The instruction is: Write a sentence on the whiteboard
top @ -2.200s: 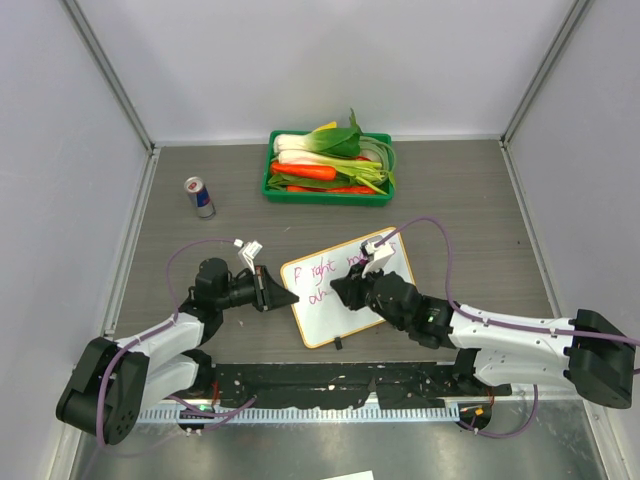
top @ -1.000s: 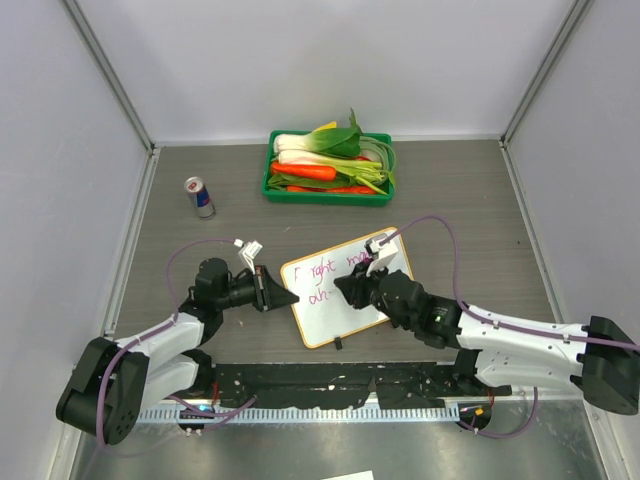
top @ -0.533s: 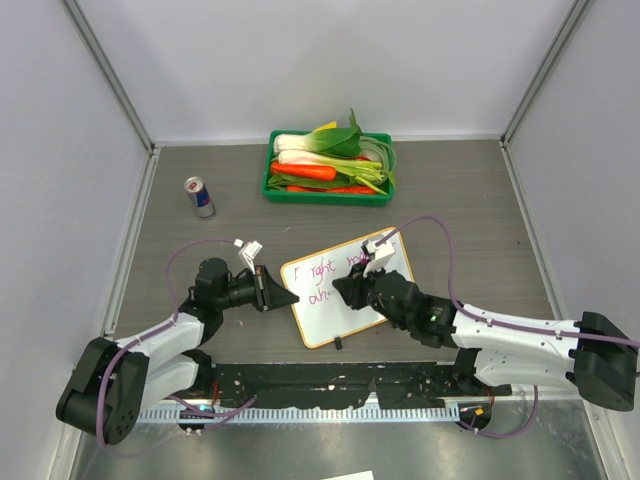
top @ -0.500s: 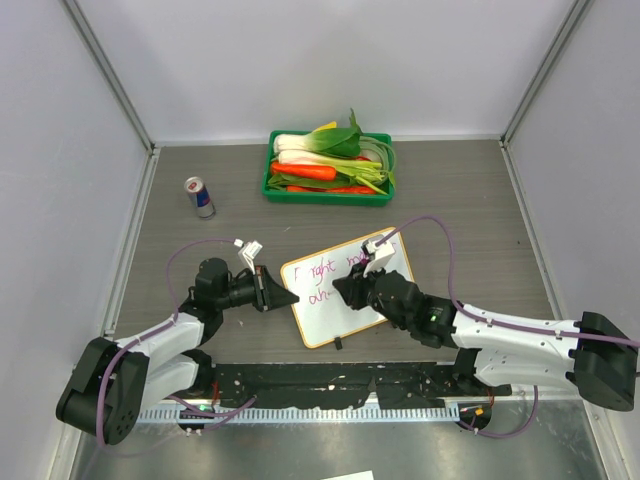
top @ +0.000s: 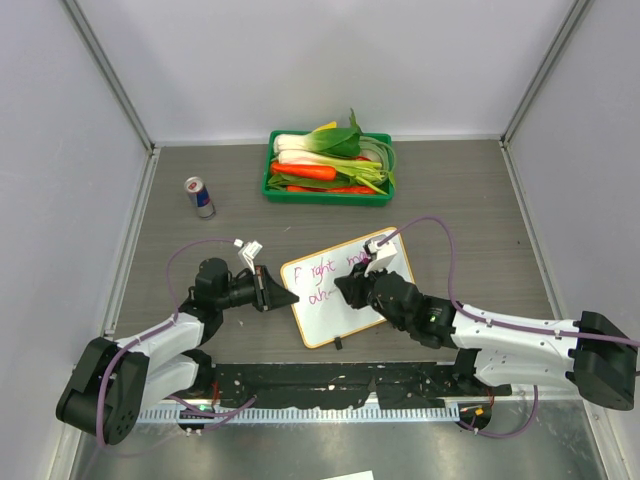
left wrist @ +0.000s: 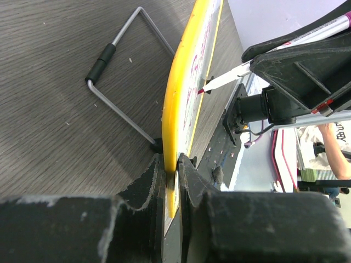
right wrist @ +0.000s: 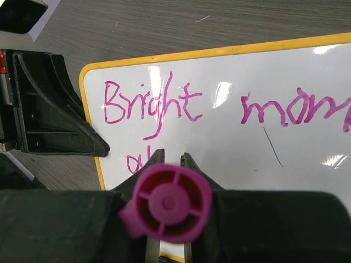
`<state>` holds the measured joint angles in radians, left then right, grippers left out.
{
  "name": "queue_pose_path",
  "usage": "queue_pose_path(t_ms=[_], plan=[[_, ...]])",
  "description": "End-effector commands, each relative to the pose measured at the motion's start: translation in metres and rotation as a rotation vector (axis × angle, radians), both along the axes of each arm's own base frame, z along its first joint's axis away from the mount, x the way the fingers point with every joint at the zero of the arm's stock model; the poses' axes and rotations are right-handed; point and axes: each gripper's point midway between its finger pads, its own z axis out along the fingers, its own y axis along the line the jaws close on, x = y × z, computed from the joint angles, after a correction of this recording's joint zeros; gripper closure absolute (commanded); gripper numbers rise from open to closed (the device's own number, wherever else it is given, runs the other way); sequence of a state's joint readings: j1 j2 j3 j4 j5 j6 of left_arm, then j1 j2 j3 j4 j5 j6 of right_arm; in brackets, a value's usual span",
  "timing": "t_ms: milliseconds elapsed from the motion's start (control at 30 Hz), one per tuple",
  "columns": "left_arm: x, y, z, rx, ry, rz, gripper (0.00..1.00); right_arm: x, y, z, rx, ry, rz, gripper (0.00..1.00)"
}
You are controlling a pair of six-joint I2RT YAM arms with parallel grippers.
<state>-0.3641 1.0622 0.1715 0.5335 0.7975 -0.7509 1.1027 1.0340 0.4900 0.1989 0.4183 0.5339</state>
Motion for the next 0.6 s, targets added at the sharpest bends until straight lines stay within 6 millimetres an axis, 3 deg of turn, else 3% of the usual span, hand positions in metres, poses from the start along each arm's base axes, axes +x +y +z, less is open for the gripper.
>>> queue_pose_path(t_ms=[0, 300, 567], plan=[[0.005, 0.001, 0.001, 0.015, -0.043, 0.006, 1.0, 0.016, -0.015, 0.006, -0.031, -0.025, -0.116, 0.99], [0.004, 0.001, 0.0, 0.015, -0.041, 0.005, 1.0, 0.022, -0.019, 0.014, -0.026, -0.036, -0.157, 0.99], [0.004, 0.001, 0.001, 0.014, -0.042, 0.003, 1.0, 0.014, -0.001, 0.013, -0.011, -0.024, -0.062, 0.99]])
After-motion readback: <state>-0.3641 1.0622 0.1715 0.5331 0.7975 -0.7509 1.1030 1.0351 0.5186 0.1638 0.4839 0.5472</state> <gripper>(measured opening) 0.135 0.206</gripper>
